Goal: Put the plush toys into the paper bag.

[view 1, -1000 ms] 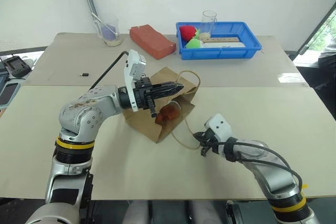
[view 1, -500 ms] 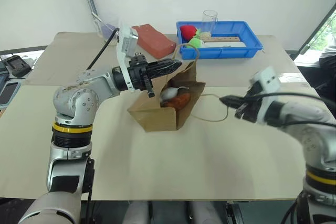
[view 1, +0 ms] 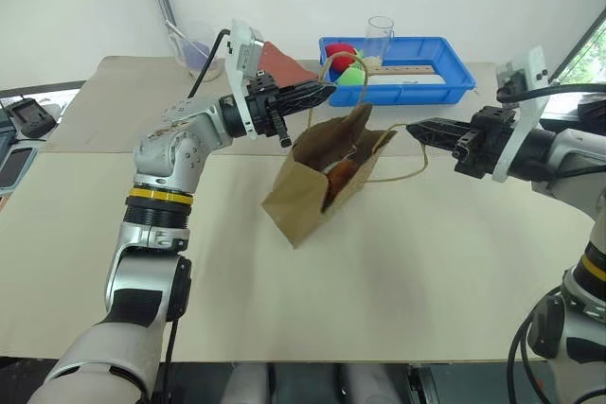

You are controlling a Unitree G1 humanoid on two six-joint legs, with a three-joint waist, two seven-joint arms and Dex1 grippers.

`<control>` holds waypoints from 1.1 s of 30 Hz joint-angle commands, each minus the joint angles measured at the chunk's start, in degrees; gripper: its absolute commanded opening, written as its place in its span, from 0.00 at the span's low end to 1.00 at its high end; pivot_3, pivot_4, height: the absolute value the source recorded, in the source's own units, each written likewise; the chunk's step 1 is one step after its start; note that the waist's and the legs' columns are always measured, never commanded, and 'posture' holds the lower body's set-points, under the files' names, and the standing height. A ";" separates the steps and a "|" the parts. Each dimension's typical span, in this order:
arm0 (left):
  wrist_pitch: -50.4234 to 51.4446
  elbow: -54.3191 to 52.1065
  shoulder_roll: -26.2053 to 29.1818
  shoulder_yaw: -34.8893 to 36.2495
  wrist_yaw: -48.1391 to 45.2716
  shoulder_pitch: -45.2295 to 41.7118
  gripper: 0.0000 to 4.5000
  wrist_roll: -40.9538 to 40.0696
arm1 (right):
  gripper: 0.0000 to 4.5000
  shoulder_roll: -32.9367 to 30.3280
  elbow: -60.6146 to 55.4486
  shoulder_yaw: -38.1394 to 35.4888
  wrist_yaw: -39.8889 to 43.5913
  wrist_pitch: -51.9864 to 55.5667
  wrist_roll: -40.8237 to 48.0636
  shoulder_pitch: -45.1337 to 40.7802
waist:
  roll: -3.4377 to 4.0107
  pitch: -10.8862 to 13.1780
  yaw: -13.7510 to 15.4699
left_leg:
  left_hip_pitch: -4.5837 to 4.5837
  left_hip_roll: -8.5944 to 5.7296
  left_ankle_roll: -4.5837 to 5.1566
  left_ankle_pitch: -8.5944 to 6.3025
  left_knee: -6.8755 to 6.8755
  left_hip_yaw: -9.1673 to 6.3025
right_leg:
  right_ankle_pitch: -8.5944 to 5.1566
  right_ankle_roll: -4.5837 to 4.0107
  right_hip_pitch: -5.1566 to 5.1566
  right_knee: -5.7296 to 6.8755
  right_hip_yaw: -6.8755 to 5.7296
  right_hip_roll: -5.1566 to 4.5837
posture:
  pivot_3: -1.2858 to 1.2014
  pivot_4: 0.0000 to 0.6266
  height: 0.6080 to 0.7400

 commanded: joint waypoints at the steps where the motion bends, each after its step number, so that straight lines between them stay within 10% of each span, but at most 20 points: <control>1: -2.67 1.18 -0.66 -0.52 -1.88 -1.27 0.00 1.80 | 0.01 0.36 -0.33 0.20 -1.99 -1.16 0.48 -1.03 | 0.00 0.00 0.01 | -0.02 0.00 0.00 0.00 0.00 0.00 | 0.00 0.00 -0.02 0.01 0.00 0.00 | 0.52 0.24 1.00; 6: -4.05 0.36 0.15 -0.87 -2.27 0.55 0.06 4.26 | 0.21 1.05 -0.44 -0.15 -3.35 -1.55 1.53 -1.62 | 0.00 0.00 -0.01 | -0.09 0.00 0.00 0.00 0.01 -0.02 | 0.00 0.00 -0.07 0.01 0.00 -0.01 | 0.52 0.24 1.00; 16: -4.65 -2.58 6.20 1.67 -4.08 3.29 1.00 5.18 | 0.98 0.21 1.20 -0.49 -3.94 -5.84 2.03 -3.69 | 0.00 0.00 -0.21 | -0.09 0.01 0.00 0.00 0.00 -0.03 | 0.00 0.00 -0.10 0.03 -0.01 0.00 | 0.52 0.24 1.00; 33: 7.89 -23.63 19.34 10.39 -4.48 24.91 1.00 -3.57 | 0.99 -12.47 -2.59 5.62 14.24 -22.62 1.41 8.45 | 0.01 0.01 -0.37 | -0.09 0.14 0.03 -0.02 0.01 0.02 | 0.00 0.01 -0.11 0.02 -0.02 0.02 | 0.52 0.24 1.00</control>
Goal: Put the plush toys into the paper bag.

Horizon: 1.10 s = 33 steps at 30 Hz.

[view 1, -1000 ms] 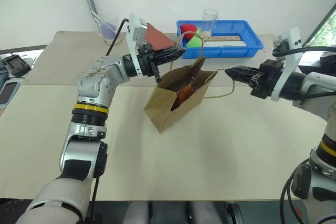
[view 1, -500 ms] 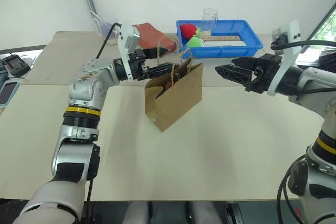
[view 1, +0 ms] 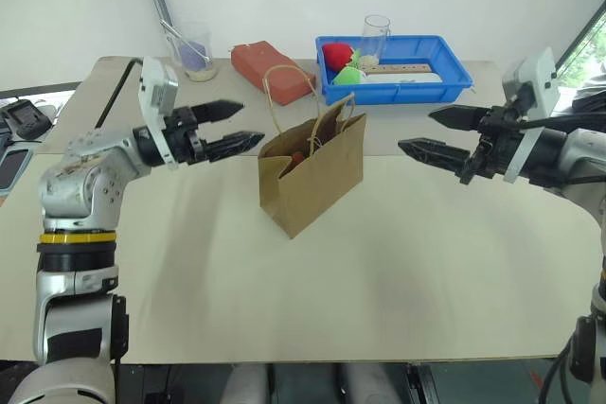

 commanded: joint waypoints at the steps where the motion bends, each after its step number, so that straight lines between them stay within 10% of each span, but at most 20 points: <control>1: 0.77 -6.26 1.09 1.31 -0.04 5.63 1.00 -1.97 | 0.99 -1.84 -3.48 -0.96 3.36 -2.04 2.17 1.42 | 0.00 0.00 0.09 | 0.03 0.01 0.00 0.00 0.00 0.02 | 0.00 0.00 0.00 0.01 0.01 0.00 | 0.52 0.24 1.00; 33: -7.61 -9.37 -10.24 -5.74 8.60 12.45 1.00 1.88 | 0.99 -6.81 -7.98 -1.79 9.46 -2.65 5.94 9.45 | -0.01 0.00 1.72 | 0.15 -0.02 0.00 0.00 0.05 0.12 | 0.01 -0.01 0.18 -0.07 0.02 -0.01 | 0.52 0.24 1.00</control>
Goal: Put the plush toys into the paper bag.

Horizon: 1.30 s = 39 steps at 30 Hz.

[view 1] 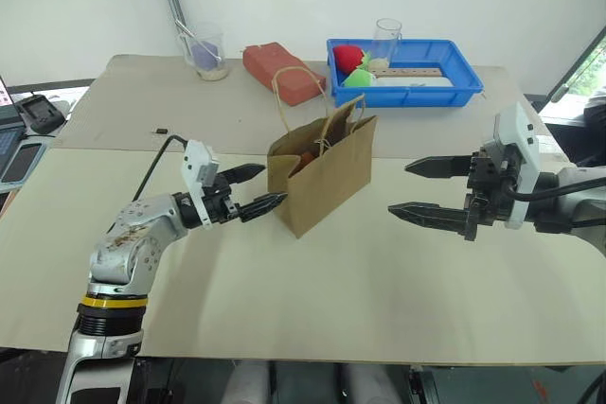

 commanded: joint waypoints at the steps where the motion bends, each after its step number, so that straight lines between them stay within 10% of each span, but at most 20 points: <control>1: -1.05 -0.71 0.23 -0.26 -0.98 -1.68 1.00 -0.40 | 0.99 -1.63 -1.12 -2.01 1.22 -1.51 1.38 0.44 | 0.00 0.00 0.01 | 0.00 0.00 0.00 0.00 0.00 0.00 | 0.00 0.00 0.00 0.00 0.00 0.00 | 0.52 0.24 1.00; 25: -10.63 5.58 -11.77 -6.10 13.08 -5.05 1.00 11.39 | 0.99 -2.89 -2.48 -1.19 1.65 -5.40 1.08 4.84 | -0.01 0.00 0.13 | 0.01 -0.03 0.00 0.00 0.01 -0.01 | 0.00 0.00 0.03 0.00 0.01 0.00 | 0.52 0.24 1.00; 28: -11.10 7.01 -12.79 -5.71 13.57 -5.87 0.83 11.54 | 1.00 -2.97 -2.62 -1.27 1.36 -5.11 1.40 4.54 | -0.02 0.01 0.08 | 0.02 -0.03 0.00 0.00 0.01 -0.01 | 0.00 0.00 0.03 0.01 0.01 0.00 | 0.52 0.24 1.00; 36: -9.64 7.52 -10.24 -5.71 8.66 -6.89 0.01 9.82 | 1.00 -2.95 -3.36 -2.23 -0.72 -5.34 0.74 5.03 | -0.01 0.01 0.08 | 0.02 -0.03 0.00 0.00 0.01 -0.01 | 0.00 0.00 0.03 0.01 0.01 0.00 | 0.52 0.24 1.00; 39: -8.62 7.27 -7.95 -5.02 3.91 -7.92 0.01 7.59 | 1.00 -2.87 -4.47 -5.02 -1.22 -6.10 0.97 6.81 | -0.01 0.01 0.11 | 0.02 -0.03 0.00 0.00 0.00 -0.01 | 0.00 0.00 0.03 0.01 0.01 0.00 | 0.52 0.24 1.00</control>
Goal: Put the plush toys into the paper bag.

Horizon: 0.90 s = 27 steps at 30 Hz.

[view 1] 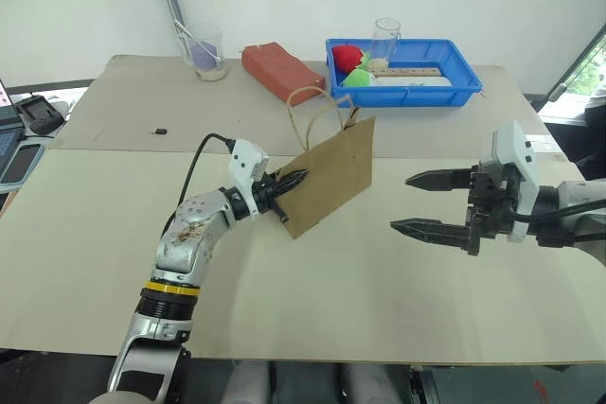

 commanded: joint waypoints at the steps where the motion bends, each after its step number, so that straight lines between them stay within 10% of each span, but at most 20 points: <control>1: 1.45 -1.49 3.10 1.24 -7.38 -2.72 0.01 -4.53 | 1.00 -0.91 -2.83 -6.32 -0.24 -2.17 0.66 2.38 | 0.00 0.00 0.03 | -0.02 0.00 0.00 0.00 0.00 -0.01 | 0.00 0.00 -0.01 0.00 -0.01 0.00 | 0.52 0.24 1.00; 10: 1.38 3.64 9.56 -4.37 -28.37 -9.21 0.01 -6.60 | 1.00 -3.75 -8.29 -27.78 4.74 0.64 1.52 21.61 | 0.00 0.00 0.78 | -0.02 -0.06 0.03 -0.01 0.03 -0.01 | -0.02 0.03 0.09 -0.08 -0.01 -0.02 | 0.52 0.24 1.00; 17: -5.40 15.23 8.34 -6.92 -32.80 -12.13 0.01 -1.61 | 1.00 -2.86 -11.35 -26.74 2.20 -0.63 1.67 25.42 | -0.01 0.00 -0.35 | 0.10 0.04 0.03 -0.01 0.02 0.05 | -0.02 0.03 0.13 0.01 0.04 0.09 | 0.52 0.24 1.00; 27: -7.78 8.33 13.68 -1.64 -31.52 -9.50 0.92 -1.77 | 1.00 -7.04 -5.23 -22.60 5.36 -5.66 -2.07 21.79 | 0.00 0.00 -0.39 | 0.06 0.06 0.03 -0.02 0.02 0.05 | -0.02 0.03 0.08 -0.01 0.04 0.08 | 0.52 0.24 1.00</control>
